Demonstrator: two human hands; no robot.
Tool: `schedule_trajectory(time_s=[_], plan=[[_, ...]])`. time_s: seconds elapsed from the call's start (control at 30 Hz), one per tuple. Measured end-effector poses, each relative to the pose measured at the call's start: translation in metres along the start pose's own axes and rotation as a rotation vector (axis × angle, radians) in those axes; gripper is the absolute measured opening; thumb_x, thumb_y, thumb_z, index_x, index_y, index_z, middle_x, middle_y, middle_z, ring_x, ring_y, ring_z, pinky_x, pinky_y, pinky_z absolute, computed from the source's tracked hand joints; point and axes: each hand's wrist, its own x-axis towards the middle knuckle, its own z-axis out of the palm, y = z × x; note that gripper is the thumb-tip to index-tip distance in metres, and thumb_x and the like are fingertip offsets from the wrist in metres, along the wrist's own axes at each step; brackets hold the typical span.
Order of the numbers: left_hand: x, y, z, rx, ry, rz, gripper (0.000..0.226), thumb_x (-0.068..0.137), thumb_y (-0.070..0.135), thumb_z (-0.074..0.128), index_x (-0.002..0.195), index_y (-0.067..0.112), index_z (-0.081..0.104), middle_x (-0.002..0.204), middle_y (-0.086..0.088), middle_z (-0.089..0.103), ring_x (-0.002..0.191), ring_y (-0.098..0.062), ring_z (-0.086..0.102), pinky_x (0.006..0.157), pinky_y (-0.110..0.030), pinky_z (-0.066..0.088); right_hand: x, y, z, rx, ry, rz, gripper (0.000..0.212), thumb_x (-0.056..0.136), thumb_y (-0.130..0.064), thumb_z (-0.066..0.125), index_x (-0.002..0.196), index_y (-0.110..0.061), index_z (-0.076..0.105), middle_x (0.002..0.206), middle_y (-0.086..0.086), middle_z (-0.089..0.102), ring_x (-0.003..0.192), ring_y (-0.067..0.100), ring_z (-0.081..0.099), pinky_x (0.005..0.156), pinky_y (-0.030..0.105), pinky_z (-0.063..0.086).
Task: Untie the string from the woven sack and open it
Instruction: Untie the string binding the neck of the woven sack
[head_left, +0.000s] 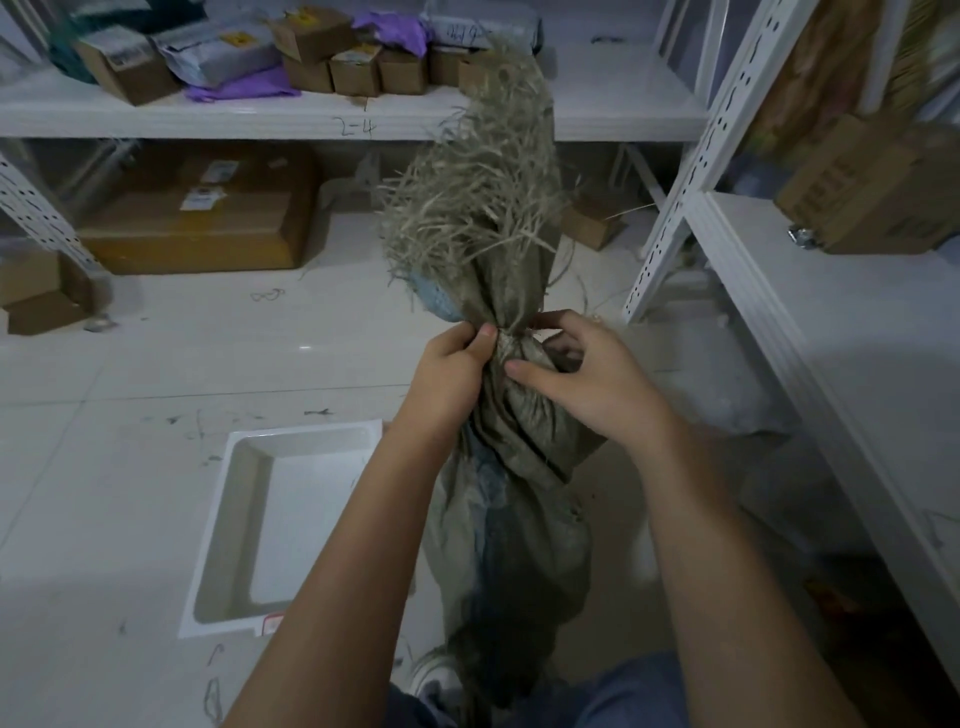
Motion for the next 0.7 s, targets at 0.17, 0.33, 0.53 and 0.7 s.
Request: schedule_trajectory(time_s=[0.17,0.33,0.53,0.7], plan=[[0.002,-0.004,0.003,0.193,0.136,0.056,0.021,0.095,0.025,0.049,0.102,0.009,0.06,0.089,-0.002,0.064,0.101,-0.028,0.063,0.092,-0.041,0.05,-0.002,-0.01,0.006,-0.216,0.128,-0.037,0.036,0.073,-0.039,0.074,0.105,-0.025,0.065,0.084,-0.015,0.053,0.1,0.014,0.06,0.09,0.034,0.048],[-0.001,-0.009,0.006,0.222,0.151,0.134,0.042,0.075,0.043,0.068,0.099,0.016,0.047,0.082,0.01,0.053,0.091,-0.019,0.06,0.082,-0.038,0.05,-0.004,-0.016,0.006,-0.288,0.207,-0.043,0.029,0.077,-0.033,0.071,0.103,-0.023,0.064,0.075,-0.014,0.049,0.089,0.018,0.059,0.073,0.029,0.045],[0.011,-0.015,0.001,0.284,0.258,0.245,0.021,0.088,0.029,0.062,0.088,0.011,0.051,0.076,0.004,0.055,0.084,-0.021,0.059,0.073,-0.033,0.047,-0.009,-0.018,0.006,-0.276,0.038,-0.064,0.041,0.076,-0.041,0.071,0.114,-0.028,0.062,0.102,-0.002,0.065,0.099,0.015,0.061,0.084,0.034,0.05],[0.012,-0.018,-0.002,0.252,0.28,0.272,0.016,0.089,0.022,0.061,0.08,0.018,0.048,0.073,0.002,0.055,0.074,-0.017,0.056,0.07,-0.029,0.044,-0.007,-0.013,-0.006,-0.324,0.263,-0.16,0.018,0.085,-0.039,0.062,0.097,-0.029,0.071,0.086,-0.003,0.059,0.09,0.02,0.057,0.078,0.037,0.051]])
